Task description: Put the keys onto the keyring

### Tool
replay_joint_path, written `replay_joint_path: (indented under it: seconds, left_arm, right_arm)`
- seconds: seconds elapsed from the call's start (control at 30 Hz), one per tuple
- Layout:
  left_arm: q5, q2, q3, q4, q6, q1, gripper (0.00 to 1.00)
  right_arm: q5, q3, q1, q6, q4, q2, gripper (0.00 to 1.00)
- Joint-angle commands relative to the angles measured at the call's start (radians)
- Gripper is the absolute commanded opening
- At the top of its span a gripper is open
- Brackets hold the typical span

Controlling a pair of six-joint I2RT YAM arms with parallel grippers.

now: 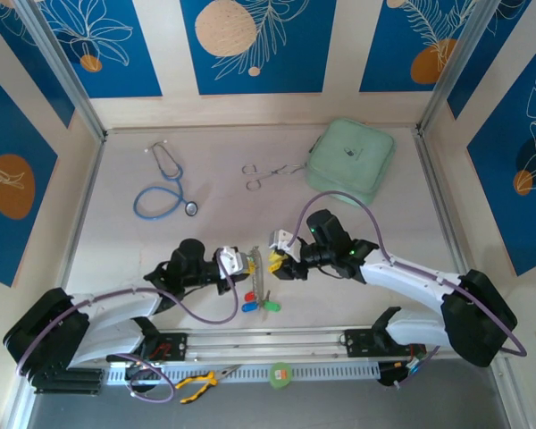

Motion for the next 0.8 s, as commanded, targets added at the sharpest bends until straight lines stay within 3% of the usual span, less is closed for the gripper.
replay_joint_path:
  seconds: [0.0,0.63,0.77]
  left_arm:
    - [0.028,0.008,-0.019,0.164,-0.072,-0.005,0.0]
    - [0.097,0.054,-0.024,0.224,-0.088,-0.005,0.0]
    - [0.102,0.056,-0.023,0.228,-0.085,-0.005,0.0]
  right_arm:
    - [-0.007,-0.032,0.029,0.014,0.091,0.003,0.3]
    - [0.025,0.0,0.046,0.036,0.158,0.095,0.27]
    - [0.0,0.005,0.046,0.038,0.17,0.104,0.2]
